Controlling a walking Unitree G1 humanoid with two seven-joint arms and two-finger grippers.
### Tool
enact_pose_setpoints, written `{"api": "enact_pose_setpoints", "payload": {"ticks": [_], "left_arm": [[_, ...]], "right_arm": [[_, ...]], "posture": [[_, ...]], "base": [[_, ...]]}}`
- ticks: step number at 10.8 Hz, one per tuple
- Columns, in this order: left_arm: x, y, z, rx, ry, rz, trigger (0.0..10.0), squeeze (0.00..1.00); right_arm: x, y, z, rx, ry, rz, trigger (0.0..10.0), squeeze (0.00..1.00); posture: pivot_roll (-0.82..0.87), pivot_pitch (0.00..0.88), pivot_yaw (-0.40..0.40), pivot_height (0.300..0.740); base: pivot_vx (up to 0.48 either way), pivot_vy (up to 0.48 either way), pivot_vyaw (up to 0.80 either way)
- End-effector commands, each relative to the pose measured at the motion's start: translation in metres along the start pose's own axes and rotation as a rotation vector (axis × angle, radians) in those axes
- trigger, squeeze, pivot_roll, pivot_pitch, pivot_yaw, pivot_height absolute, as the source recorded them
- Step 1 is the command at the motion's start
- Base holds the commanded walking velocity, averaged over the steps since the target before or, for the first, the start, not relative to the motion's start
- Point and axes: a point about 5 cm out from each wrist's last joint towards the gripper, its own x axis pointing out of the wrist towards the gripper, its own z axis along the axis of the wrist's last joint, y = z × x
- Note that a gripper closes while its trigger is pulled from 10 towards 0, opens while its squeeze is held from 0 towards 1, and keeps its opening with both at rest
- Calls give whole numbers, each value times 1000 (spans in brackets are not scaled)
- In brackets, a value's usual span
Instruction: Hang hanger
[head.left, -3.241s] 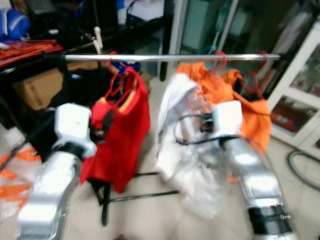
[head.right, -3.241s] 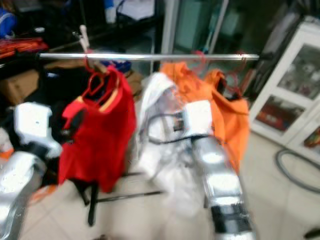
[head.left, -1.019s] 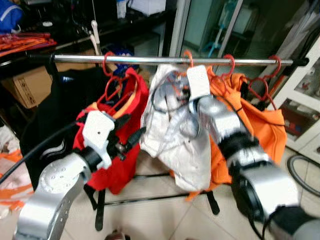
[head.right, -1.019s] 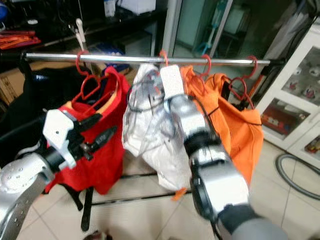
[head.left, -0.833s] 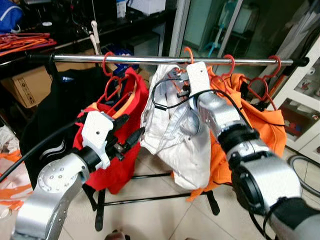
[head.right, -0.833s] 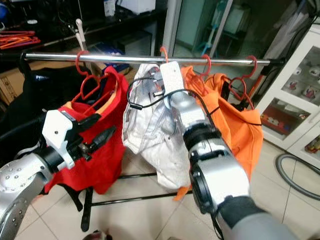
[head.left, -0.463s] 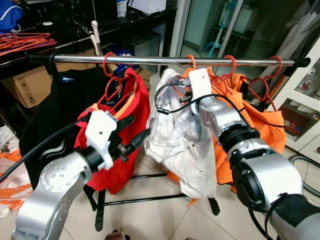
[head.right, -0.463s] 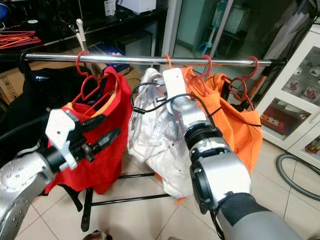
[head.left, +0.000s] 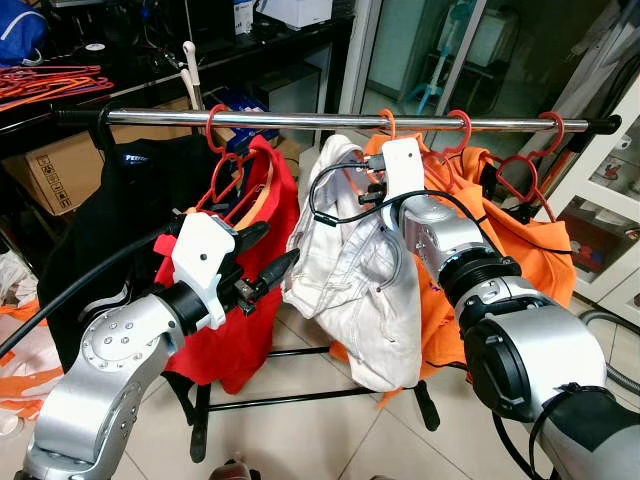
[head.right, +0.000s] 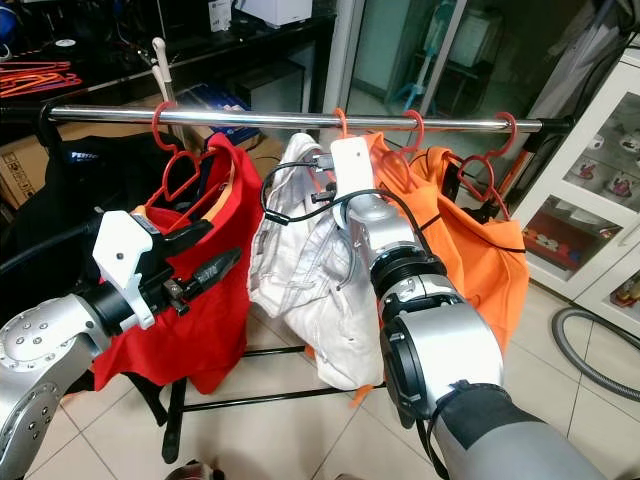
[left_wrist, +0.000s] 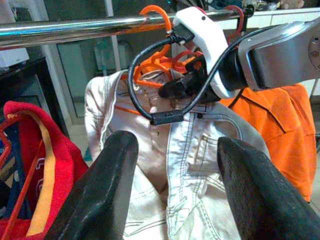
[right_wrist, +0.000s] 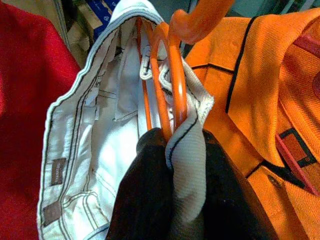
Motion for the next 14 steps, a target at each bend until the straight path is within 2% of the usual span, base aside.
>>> {"api": "enact_pose_setpoints", "payload": {"ticks": [1, 2, 3, 8, 10, 11, 12, 13, 14], "left_arm": [[3, 0, 2, 13, -4, -19, 10000, 0], [2, 0, 1, 14, 2, -22, 10000, 0], [2, -1, 1, 14, 4, -24, 10000, 0], [1, 3, 3, 25, -3, 1, 10000, 0], [2, 6, 3, 1, -5, 36, 10000, 0], [4, 14, -2, 21, 4, 176, 10000, 0], [5, 18, -3, 10, -2, 252, 10000, 0], [8, 21, -6, 1, 17, 293, 10000, 0], [8, 25, -3, 5, -13, 362, 10000, 0]], "right_arm": [[-1, -4, 18, 15, -64, -4, 10000, 408], [-1, -4, 18, 17, -65, -3, 10000, 949], [-1, -4, 19, 14, -69, -1, 10000, 1000], [-3, -6, 37, 46, -149, -6, 10000, 1000], [-7, -13, 48, 37, -199, -16, 10000, 1000], [-14, -18, 49, 6, -240, -13, 10000, 0], [-21, -20, 46, -2, -268, -5, 10000, 0], [-39, -21, 39, 17, -327, 18, 10000, 0], [-65, -20, 26, 32, -372, 61, 10000, 0]], "posture": [[39, 0, -75, 740], [36, 0, -75, 740], [39, 0, -80, 740], [37, 1, -81, 740], [24, 0, -67, 740], [8, 0, -50, 740], [-5, 0, -37, 740], [-25, 0, -19, 740], [-45, 0, 1, 740]], "base": [[0, 0, 0], [0, 0, 0], [0, 0, 0], [0, 0, 0], [0, 0, 0], [0, 0, 0], [0, 0, 0], [0, 0, 0], [0, 0, 0]]}}
